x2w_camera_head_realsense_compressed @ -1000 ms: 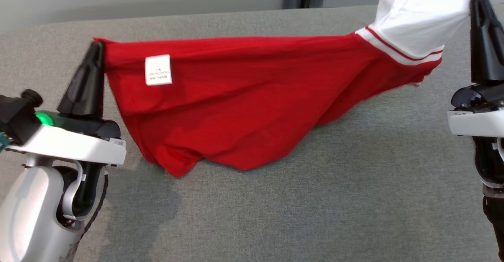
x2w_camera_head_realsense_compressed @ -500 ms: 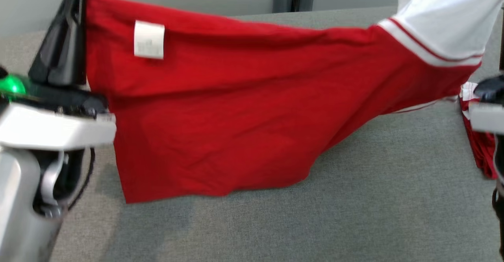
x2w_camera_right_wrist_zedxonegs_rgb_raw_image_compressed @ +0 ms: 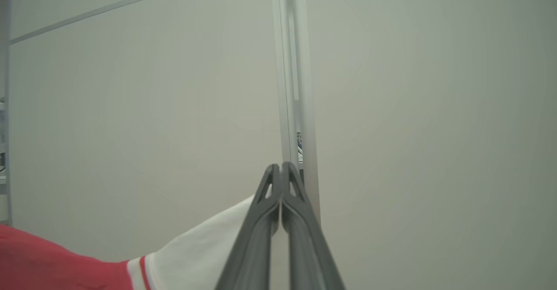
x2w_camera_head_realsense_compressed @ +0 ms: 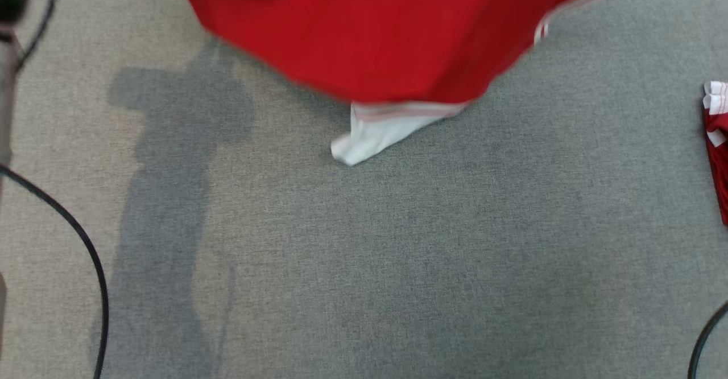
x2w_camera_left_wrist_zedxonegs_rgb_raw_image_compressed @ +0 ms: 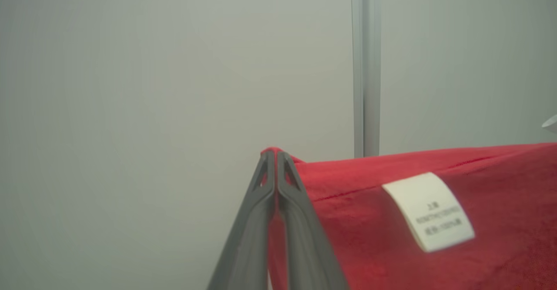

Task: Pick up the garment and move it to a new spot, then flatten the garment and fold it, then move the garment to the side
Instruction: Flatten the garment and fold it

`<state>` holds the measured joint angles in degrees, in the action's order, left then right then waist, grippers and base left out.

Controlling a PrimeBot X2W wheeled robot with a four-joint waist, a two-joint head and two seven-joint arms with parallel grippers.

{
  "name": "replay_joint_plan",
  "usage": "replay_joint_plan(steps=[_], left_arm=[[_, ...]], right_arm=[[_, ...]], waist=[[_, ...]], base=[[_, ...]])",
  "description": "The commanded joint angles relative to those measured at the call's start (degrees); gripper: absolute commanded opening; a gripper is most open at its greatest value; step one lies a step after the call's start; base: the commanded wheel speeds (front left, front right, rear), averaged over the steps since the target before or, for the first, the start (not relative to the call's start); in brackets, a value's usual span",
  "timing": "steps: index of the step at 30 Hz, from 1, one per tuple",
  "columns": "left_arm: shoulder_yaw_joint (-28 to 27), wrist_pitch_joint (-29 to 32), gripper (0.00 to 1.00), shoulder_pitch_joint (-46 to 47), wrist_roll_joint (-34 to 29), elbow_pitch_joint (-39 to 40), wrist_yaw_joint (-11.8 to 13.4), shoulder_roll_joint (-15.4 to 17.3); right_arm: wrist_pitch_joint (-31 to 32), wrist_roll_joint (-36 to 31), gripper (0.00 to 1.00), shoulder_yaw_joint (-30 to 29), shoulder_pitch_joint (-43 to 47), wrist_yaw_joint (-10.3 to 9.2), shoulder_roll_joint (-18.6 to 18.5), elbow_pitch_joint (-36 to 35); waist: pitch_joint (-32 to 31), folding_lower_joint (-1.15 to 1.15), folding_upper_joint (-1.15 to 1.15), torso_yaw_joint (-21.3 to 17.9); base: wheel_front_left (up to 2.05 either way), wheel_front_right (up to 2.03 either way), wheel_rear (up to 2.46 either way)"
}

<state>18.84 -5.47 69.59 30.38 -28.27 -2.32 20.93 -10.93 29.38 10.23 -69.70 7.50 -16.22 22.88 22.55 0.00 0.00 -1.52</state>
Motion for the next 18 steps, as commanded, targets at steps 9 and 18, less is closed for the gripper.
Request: replay_joint_plan(steps=[9, 18], left_arm=[[0.2, -7.3, 0.0, 18.7, -3.7, -17.8, -1.2, -0.9], [0.9, -9.1, 0.0, 17.1, -0.4, -27.5, -4.3, -4.4]], right_arm=[[-4.4, -0.1, 0.0, -0.5, -19.7, -0.01, 3.7, 14.7], [-4.3, 0.2, 0.0, 2.4, -15.6, -0.01, 4.6, 17.7]], waist=[[2.7, 0.0, 0.0, -1.4], [5.2, 0.0, 0.0, -0.7]], base=[[0.0, 0.0, 0.0], [0.0, 0.0, 0.0]])
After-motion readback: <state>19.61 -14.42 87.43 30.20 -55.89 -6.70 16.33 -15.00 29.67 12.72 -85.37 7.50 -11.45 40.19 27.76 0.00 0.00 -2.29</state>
